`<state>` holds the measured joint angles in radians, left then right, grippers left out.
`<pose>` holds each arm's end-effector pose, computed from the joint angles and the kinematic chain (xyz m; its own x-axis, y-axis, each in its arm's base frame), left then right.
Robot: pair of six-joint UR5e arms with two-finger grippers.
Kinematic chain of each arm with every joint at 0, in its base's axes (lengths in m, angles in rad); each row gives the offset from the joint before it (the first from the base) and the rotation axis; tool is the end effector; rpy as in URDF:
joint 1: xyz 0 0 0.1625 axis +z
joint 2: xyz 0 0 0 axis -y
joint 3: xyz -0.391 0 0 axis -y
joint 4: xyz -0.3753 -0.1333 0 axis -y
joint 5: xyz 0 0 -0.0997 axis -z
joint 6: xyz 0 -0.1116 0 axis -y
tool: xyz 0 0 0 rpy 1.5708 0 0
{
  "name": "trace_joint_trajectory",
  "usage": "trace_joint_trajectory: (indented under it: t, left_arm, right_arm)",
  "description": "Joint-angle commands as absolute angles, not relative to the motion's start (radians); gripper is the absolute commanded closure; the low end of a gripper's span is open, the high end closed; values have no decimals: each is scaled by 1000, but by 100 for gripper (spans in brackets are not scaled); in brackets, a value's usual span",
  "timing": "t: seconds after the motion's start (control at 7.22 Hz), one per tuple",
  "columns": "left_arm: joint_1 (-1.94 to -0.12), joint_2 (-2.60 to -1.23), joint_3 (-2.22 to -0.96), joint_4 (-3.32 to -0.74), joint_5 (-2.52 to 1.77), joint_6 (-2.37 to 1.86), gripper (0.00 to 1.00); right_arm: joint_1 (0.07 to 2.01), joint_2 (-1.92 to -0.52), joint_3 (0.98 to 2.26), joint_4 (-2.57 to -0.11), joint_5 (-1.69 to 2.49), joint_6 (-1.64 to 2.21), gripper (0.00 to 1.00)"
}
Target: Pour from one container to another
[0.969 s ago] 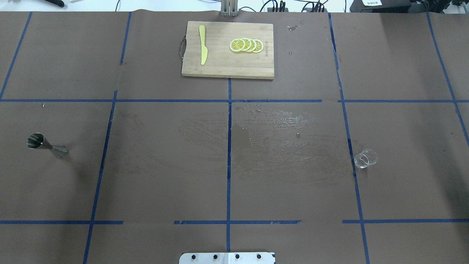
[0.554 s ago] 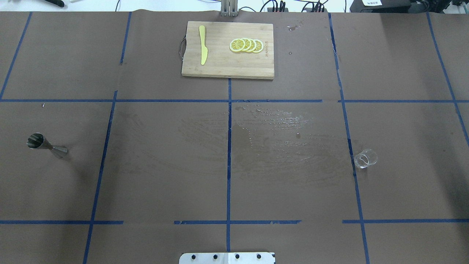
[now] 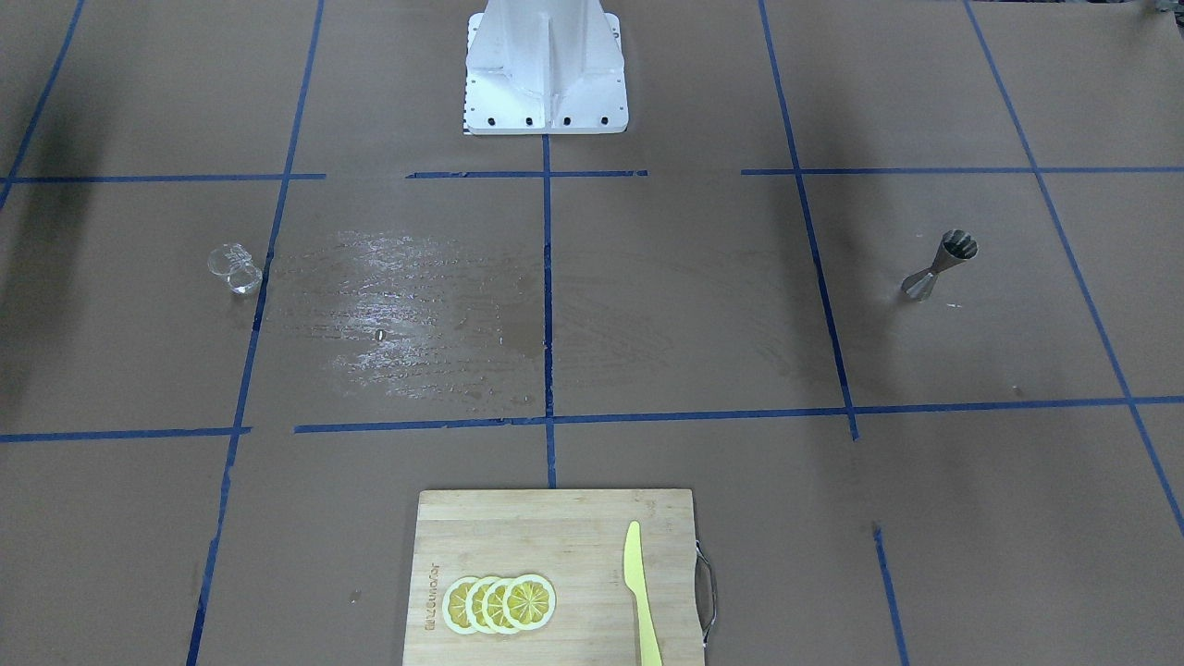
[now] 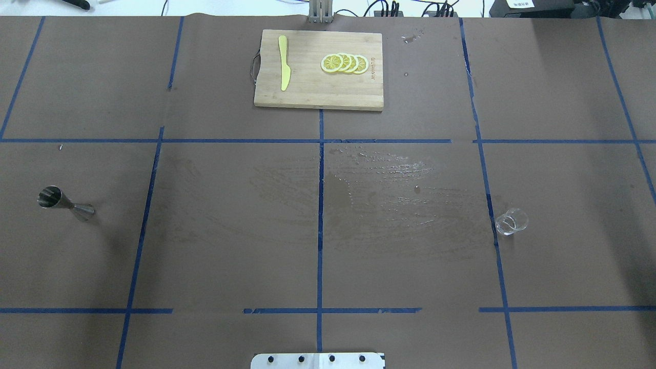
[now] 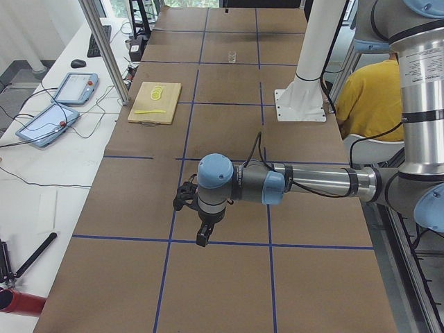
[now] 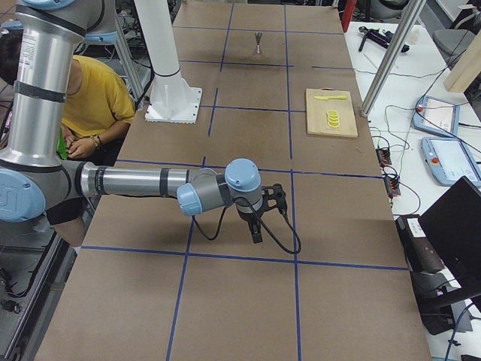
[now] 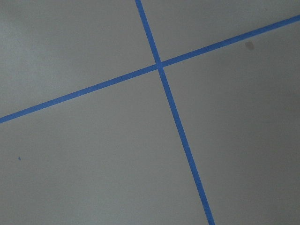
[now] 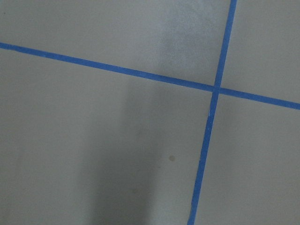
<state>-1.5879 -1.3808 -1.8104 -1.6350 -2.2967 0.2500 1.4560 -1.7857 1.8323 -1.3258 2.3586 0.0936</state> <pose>-0.0662 -0.4085 0.5995 0.7300 0.3064 -0.6109 -0.1689 0.9470 0.2732 0.0069 -0.4131 0.5738 0.6847 -0.1931 0.7028 0.0459 0.9738 0.2228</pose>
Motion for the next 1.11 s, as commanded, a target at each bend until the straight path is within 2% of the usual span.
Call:
trace_joint_trajectory:
  t: [0.0, 0.97]
  left_arm:
    - [-1588, -1381, -1807, -1637, -2298, 250, 0]
    - [-1579, -1391, -1848, -1631, -2299, 250, 0]
  right_arm:
    - [1468, -1679, 1913, -1678, 2341, 92, 0]
    - [1466, -1709, 1890, -1677, 2324, -95, 0]
